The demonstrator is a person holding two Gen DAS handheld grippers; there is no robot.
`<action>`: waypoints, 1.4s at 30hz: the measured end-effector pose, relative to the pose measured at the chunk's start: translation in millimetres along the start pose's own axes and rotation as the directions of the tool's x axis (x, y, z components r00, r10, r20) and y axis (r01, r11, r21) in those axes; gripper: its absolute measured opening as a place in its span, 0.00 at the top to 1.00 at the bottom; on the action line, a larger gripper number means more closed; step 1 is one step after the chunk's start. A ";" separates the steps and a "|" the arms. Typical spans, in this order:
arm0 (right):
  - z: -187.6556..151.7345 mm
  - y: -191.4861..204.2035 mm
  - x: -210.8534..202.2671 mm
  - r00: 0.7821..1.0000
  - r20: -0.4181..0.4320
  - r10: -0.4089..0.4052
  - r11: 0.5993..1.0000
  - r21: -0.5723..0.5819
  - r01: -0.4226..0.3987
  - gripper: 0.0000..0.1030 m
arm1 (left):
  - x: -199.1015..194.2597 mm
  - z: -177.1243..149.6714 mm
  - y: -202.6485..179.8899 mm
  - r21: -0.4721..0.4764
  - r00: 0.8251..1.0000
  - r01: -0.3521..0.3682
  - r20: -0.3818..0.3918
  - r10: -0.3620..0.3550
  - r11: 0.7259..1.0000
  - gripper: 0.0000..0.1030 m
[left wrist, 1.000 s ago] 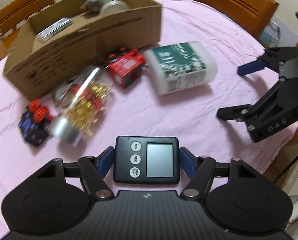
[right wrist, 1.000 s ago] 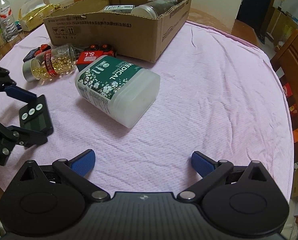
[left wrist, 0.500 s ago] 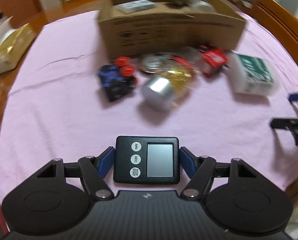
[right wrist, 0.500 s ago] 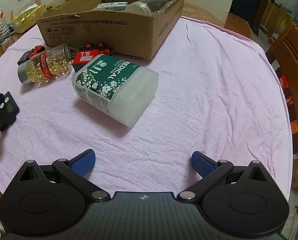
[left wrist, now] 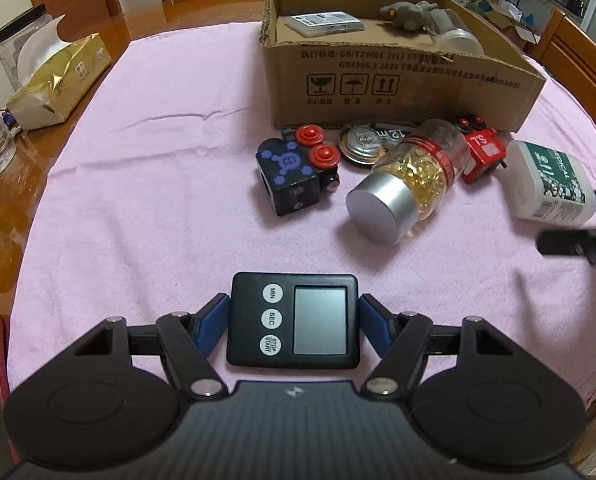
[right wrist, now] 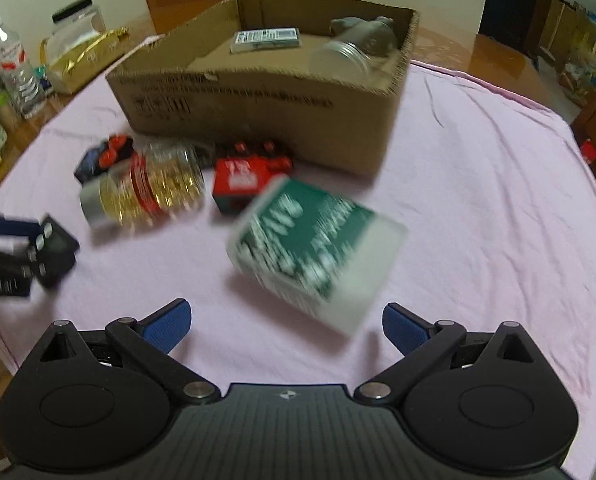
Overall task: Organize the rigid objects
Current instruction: 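Grasp the black digital timer with left tool while right tool grasps MEDICAL bottle, then carry timer and MEDICAL bottle into the box and release both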
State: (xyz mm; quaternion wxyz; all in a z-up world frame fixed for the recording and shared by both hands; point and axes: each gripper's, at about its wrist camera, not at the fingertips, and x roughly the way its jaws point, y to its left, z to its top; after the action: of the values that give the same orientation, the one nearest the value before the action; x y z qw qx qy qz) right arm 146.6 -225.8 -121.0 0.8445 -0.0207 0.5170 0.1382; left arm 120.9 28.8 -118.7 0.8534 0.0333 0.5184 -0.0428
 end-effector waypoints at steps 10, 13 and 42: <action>30.5 -6.1 17.8 0.998 -0.003 -0.058 0.993 0.103 0.058 0.00 | 0.0 0.9 0.6 0.000 1.000 0.006 0.006 -0.006 1.000 0.32; 36.7 -0.7 23.0 0.993 -0.017 -0.113 0.990 0.088 0.114 0.06 | 0.4 1.5 0.4 -0.001 1.000 0.005 0.004 -0.005 1.000 0.32; 45.8 -2.0 31.7 0.975 -0.127 -0.185 0.982 0.010 0.187 0.16 | -0.1 7.9 1.5 -0.011 0.998 0.005 -0.059 -0.006 1.000 0.33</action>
State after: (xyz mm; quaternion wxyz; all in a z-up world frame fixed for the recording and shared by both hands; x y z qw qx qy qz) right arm 200.4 -212.9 -127.8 0.8197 -0.0683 0.5664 0.0512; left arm 127.9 29.4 -115.0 0.8379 0.0285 0.5435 -0.0414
